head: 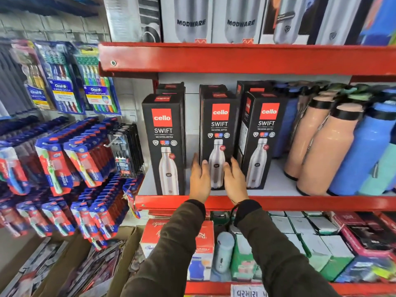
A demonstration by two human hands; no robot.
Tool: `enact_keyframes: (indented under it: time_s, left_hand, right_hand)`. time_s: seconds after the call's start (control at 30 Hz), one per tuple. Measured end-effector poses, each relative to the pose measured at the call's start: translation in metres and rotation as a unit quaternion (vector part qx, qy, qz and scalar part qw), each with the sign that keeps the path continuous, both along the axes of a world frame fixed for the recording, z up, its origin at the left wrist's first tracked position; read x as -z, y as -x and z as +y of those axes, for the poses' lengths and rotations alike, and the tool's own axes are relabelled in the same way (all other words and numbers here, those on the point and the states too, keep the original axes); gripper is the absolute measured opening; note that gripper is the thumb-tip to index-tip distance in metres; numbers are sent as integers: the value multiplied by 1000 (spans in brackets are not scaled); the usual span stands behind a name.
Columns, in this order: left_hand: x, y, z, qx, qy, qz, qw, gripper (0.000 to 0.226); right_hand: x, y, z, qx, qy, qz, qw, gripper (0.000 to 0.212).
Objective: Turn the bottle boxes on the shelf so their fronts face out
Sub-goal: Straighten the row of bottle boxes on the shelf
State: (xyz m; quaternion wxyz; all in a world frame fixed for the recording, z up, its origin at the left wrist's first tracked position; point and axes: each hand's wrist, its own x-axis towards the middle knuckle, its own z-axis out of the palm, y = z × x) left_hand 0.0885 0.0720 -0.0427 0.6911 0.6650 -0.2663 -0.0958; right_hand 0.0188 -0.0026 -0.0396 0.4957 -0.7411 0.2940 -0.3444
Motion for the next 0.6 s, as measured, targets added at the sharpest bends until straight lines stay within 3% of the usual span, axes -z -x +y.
enact_keyframes:
  time_s: [0.2, 0.6]
  left_hand:
    - [2, 1, 2, -24, -15, 45, 999, 44]
    - [11, 17, 24, -56, -31, 5, 998, 43]
  right_hand:
    - [1, 6, -8, -3, 8, -23, 1000, 44]
    - [11, 31, 2, -31, -9, -53, 998, 45]
